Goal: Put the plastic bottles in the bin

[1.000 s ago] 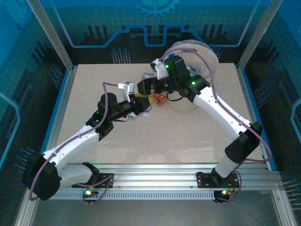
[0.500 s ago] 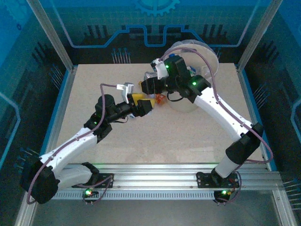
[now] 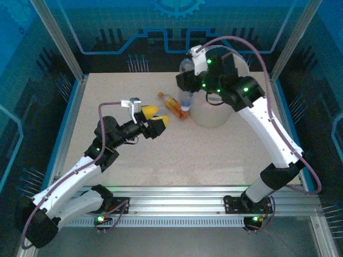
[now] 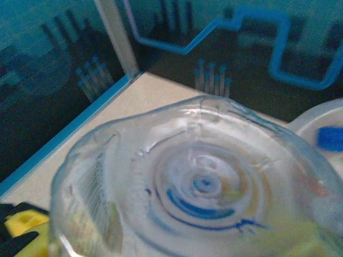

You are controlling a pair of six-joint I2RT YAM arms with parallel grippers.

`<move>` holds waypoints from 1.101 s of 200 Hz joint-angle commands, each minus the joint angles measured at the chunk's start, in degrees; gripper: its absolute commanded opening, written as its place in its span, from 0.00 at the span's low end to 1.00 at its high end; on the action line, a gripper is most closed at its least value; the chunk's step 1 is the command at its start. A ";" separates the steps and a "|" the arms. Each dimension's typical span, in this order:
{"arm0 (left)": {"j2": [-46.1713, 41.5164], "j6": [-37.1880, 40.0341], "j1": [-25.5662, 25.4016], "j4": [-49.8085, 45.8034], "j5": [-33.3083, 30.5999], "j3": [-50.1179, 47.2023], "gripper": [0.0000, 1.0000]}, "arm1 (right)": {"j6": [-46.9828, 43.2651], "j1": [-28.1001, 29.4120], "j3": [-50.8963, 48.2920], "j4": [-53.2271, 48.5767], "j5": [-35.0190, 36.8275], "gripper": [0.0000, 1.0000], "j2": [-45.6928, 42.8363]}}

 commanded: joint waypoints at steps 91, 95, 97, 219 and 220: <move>-1.62 3.93 -0.46 -5.44 -7.28 -0.97 0.99 | -17.22 -12.32 26.68 -8.30 21.68 0.45 17.89; -1.65 3.98 -0.44 -5.77 -7.54 -0.93 0.99 | -17.05 -12.41 27.36 -8.90 21.75 0.46 18.64; -1.58 4.01 -0.41 -5.90 -7.67 -0.86 0.99 | -16.93 -12.48 27.67 -9.13 21.85 0.45 19.03; 1.14 4.09 -0.45 -7.88 -9.67 -0.25 0.99 | -12.07 -15.05 27.66 -21.32 24.83 0.51 29.29; 1.14 4.07 -0.45 -7.85 -9.67 -0.28 0.99 | -12.06 -15.05 27.60 -21.32 24.79 0.51 29.35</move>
